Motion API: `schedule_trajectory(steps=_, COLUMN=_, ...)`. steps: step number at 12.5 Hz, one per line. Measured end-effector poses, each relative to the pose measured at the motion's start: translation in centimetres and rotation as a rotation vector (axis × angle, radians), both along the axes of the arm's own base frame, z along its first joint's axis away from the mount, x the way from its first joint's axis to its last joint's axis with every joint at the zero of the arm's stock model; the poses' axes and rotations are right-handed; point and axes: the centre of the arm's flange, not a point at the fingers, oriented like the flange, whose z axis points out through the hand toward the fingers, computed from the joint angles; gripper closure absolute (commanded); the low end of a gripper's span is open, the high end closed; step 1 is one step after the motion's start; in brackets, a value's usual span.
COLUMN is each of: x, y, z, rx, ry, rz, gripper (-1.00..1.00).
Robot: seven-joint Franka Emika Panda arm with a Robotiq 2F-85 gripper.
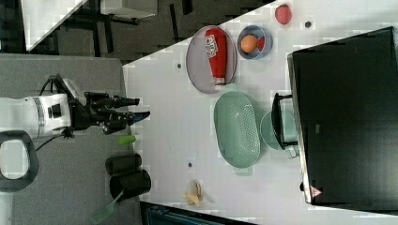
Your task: Drag strainer right to left.
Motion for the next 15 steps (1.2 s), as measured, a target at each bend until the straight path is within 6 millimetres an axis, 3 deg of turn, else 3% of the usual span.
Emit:
schedule_trajectory(steps=1, x=-4.4, y=-0.3, z=-0.1, rx=-0.025, ry=0.118, rz=-0.029, gripper=-0.58)
schedule_trajectory(steps=2, x=-8.8, y=-0.5, z=1.4, rx=-0.036, ry=0.176, rz=-0.047, gripper=-0.8)
schedule_trajectory(steps=3, x=-12.1, y=-0.7, z=4.0, rx=-0.023, ry=0.147, rz=-0.053, gripper=-1.0)
schedule_trajectory(steps=5, x=-17.0, y=-1.3, z=10.4, rx=-0.032, ry=0.002, rz=-0.078, gripper=-1.0)
schedule_trajectory(steps=7, x=-19.3, y=-1.4, z=14.7, rx=-0.024, ry=-0.12, rz=-0.086, gripper=-1.0)
schedule_trajectory(steps=8, x=-18.6, y=-1.4, z=15.3, rx=-0.039, ry=-0.176, rz=-0.089, gripper=-1.0)
schedule_trajectory(steps=9, x=-17.0, y=-1.2, z=14.6, rx=-0.033, ry=-0.213, rz=-0.091, gripper=-1.0)
schedule_trajectory(steps=10, x=-15.3, y=-1.2, z=12.2, rx=-0.036, ry=-0.194, rz=-0.094, gripper=-1.0)
schedule_trajectory(steps=11, x=-13.4, y=-0.9, z=8.0, rx=-0.02, ry=-0.134, rz=-0.112, gripper=-1.0)
schedule_trajectory(steps=13, x=-9.2, y=-1.1, z=-3.0, rx=-0.033, ry=-0.021, rz=-0.163, gripper=-1.0)
schedule_trajectory(steps=15, x=-7.6, y=-1.9, z=-15.0, rx=-0.032, ry=0.087, rz=-0.271, gripper=-1.0)
